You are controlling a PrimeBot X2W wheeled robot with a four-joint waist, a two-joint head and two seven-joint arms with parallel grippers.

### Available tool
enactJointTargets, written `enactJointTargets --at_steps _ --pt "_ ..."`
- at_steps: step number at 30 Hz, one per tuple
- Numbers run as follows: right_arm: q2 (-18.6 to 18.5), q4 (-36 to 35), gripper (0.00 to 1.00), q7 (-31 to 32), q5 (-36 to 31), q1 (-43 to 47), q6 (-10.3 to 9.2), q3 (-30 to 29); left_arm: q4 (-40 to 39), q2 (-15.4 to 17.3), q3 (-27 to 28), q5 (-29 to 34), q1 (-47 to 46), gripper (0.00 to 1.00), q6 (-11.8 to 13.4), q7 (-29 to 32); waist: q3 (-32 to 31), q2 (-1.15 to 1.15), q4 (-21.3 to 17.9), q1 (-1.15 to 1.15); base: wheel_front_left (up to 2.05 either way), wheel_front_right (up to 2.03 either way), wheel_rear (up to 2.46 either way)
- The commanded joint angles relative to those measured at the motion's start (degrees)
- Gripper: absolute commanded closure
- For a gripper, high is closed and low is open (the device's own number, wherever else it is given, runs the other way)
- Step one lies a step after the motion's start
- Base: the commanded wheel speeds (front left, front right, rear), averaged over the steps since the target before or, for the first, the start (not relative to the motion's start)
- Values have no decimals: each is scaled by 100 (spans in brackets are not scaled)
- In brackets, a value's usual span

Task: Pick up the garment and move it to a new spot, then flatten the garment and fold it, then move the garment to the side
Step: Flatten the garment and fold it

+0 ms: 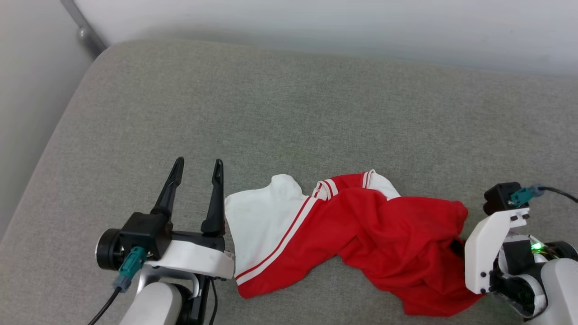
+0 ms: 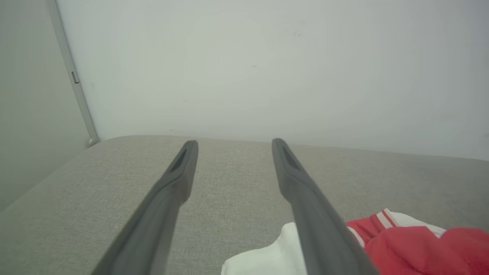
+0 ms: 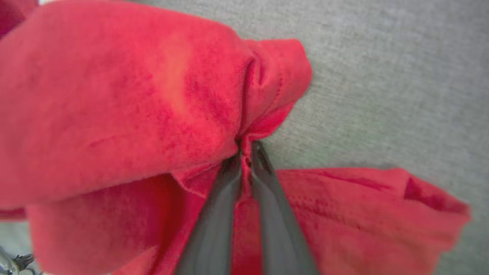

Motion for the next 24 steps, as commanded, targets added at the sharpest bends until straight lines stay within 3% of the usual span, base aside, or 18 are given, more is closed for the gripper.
enactJointTargets --at_steps 1,4,10,16,20,24 --pt "-11 56 100 -161 -41 170 -6 59 17 -4 47 40 55 0 -31 -14 -92 0 -85 0 0 0 0" --pt "-159 -428 100 -702 -186 67 -5 31 65 -6 118 81 150 0 -73 -14 -264 0 -232 0 0 0 0" --pt "-266 -1691 100 -1216 -678 578 -5 -93 157 63 204 64 370 0 -97 -14 -598 0 -603 0 0 0 0" --pt "24 -2919 100 -994 -948 1976 -4 -71 255 133 238 -32 622 0 -57 59 -849 0 -893 0 0 0 0" --pt "396 -3036 100 -755 -889 2986 -5 -36 293 155 248 -117 786 0 -25 161 -977 0 -968 0 0 0 0" --pt "664 -2419 100 -821 -846 3558 -4 -110 349 186 230 -160 872 0 -15 248 -1055 0 -965 0 0 0 0"
